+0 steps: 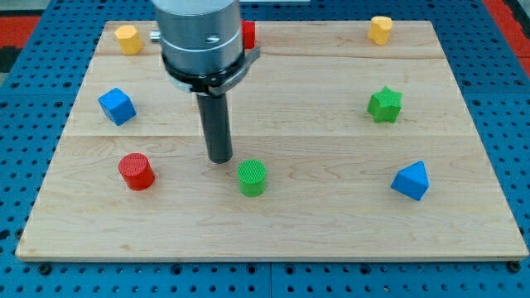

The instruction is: Move the blue triangle to the bottom right of the board

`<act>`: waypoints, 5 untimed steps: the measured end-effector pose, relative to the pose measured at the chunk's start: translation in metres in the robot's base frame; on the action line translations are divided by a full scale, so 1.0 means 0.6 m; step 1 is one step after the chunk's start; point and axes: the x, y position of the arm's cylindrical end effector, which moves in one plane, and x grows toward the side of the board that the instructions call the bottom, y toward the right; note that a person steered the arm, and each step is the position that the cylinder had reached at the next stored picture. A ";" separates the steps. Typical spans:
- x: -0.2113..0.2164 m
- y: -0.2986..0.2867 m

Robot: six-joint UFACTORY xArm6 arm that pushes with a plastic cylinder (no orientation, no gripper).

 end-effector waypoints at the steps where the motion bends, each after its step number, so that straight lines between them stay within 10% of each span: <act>1: 0.039 -0.080; 5: -0.025 -0.127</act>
